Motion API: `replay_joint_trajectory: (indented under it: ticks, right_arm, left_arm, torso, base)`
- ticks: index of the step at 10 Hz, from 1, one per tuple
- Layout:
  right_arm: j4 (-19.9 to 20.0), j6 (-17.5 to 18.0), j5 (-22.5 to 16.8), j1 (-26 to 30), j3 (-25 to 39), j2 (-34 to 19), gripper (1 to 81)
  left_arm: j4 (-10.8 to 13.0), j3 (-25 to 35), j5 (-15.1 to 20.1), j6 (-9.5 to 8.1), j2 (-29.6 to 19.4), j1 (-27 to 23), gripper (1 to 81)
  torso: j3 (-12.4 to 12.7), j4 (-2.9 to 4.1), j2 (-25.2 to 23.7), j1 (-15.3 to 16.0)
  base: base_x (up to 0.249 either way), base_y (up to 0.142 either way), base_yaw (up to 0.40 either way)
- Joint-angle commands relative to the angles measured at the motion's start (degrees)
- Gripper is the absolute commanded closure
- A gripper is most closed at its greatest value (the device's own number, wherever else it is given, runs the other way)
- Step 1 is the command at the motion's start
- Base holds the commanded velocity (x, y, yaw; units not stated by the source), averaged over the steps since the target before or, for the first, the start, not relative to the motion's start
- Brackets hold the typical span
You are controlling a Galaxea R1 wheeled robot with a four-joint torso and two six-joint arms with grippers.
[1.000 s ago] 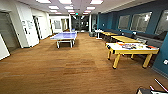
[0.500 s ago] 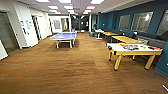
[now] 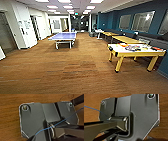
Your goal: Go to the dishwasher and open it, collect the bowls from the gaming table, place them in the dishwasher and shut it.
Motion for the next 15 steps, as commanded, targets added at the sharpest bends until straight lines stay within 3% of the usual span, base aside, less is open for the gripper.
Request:
replay_joint_trajectory:
  ticks: [1, 15]
  right_arm:
    - [0.0, -0.1, -3.4, 2.7, 0.0, -0.2, 1.0]
    - [-0.1, -0.1, -3.4, 3.2, -0.9, 0.5, 1.0]
  left_arm:
    - [-0.4, 0.1, 2.7, 0.03, -0.2, -2.7, 1.0]
    - [-0.3, 0.1, 2.7, -0.33, -0.2, -2.6, 1.0]
  torso:
    - [0.0, 0.0, 0.0, 0.0]
    - [0.0, 0.0, 0.0, 0.0]
  base:
    - [0.193, 0.0, 0.0]
    - [0.193, 0.0, 0.0]
